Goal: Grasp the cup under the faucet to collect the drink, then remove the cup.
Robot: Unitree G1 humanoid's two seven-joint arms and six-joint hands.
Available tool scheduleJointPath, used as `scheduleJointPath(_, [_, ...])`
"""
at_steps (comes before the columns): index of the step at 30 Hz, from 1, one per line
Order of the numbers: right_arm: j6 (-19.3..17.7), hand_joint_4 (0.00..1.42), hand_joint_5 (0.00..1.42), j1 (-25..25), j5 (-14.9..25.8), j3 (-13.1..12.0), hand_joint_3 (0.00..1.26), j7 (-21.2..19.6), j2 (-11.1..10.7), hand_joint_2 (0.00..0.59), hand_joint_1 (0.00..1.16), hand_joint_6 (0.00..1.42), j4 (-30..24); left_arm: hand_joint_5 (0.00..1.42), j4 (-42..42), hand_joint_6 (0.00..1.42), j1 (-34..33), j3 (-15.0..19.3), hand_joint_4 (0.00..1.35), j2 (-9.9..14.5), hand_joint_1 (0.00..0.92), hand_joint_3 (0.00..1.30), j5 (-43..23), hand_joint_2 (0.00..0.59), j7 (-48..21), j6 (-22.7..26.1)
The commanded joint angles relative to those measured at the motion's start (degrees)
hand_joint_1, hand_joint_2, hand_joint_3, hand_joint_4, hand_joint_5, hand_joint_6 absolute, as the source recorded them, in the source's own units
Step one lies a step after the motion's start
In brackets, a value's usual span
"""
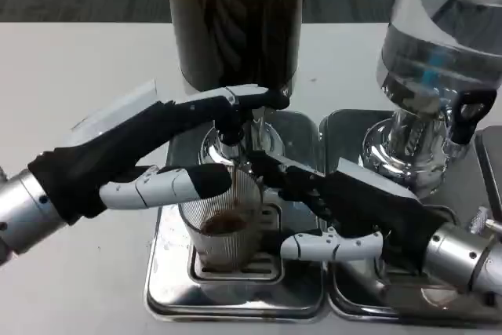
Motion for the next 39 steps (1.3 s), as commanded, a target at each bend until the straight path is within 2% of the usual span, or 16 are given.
scheduleJointPath(1, [-1.3, 0.0, 0.0, -1.2, 0.1, 0.2, 0.0, 0.7, 0.2, 0.17, 0.59, 0.0, 1.0, 0.11, -0.9, 0.04, 1.0, 0.1, 0.12, 0.8, 0.0, 0.21, 0.5, 0.079, 0.0, -0.1])
scheduleJointPath(39, [-1.8, 0.0, 0.0, -3.4, -0.7, 0.8, 0.0, 0.8, 1.6, 0.182, 0.57, 0.0, 3.4, 0.12, -2.5, 0.04, 2.2, 0.4, 0.12, 1.0, 0.0, 0.22, 1.0, 0.079, 1.2, -0.2])
